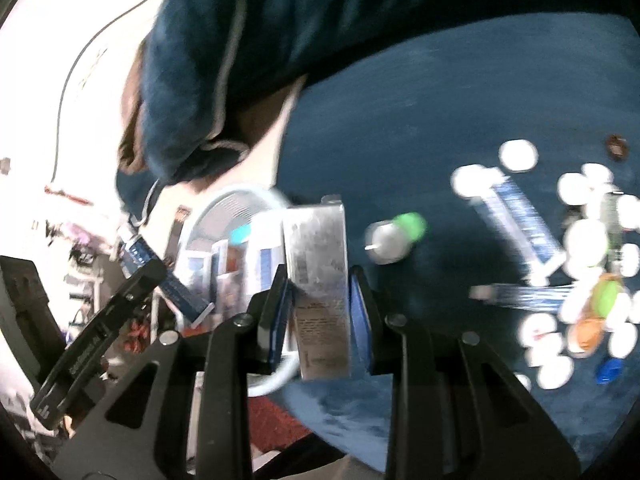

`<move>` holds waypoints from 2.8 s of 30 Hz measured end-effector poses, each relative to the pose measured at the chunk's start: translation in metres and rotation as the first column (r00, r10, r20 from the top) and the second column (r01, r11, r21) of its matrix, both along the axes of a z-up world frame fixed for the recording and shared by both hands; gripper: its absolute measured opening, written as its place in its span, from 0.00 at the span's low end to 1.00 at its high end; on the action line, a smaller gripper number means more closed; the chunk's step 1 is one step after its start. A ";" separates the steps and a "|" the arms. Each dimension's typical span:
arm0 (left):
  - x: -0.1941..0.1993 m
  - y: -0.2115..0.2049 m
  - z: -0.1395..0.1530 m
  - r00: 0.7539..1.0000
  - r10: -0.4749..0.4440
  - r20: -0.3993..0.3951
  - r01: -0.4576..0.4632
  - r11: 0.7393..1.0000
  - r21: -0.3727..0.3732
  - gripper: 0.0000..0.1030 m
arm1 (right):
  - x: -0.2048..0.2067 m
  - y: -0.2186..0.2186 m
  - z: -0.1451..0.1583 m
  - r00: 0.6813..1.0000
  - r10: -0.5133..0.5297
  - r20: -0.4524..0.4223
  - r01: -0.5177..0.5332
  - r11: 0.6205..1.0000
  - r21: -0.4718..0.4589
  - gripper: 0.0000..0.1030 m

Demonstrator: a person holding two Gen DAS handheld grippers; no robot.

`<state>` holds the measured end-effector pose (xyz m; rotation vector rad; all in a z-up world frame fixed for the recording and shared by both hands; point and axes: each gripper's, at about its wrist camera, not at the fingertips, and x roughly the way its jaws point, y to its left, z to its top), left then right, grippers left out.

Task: Organize objects
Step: 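Carry the tube and silver box to the basket and release both, then move both tools back over the medicine pile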

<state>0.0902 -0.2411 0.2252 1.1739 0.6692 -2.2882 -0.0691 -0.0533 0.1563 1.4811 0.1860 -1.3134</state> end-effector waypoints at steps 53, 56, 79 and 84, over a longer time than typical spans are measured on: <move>0.033 -0.024 -0.063 0.988 0.021 0.155 -0.025 0.999 0.025 0.98 | 0.040 0.013 -0.107 0.956 0.182 -0.231 -0.206 0.975 -0.088 0.57; 0.032 -0.022 -0.065 0.987 0.016 0.157 -0.020 1.000 0.024 0.98 | 0.037 0.013 -0.106 0.953 0.115 -0.279 -0.160 0.977 -0.142 0.57; 0.039 -0.018 -0.063 0.987 0.028 0.157 -0.033 0.999 0.027 0.98 | 0.027 0.003 -0.101 0.974 0.031 -0.223 -0.043 0.998 -0.050 0.31; 0.046 -0.022 -0.057 0.990 0.068 0.124 -0.071 0.997 0.024 0.98 | 0.016 0.019 -0.065 0.982 -0.085 -0.168 0.058 0.985 -0.162 0.31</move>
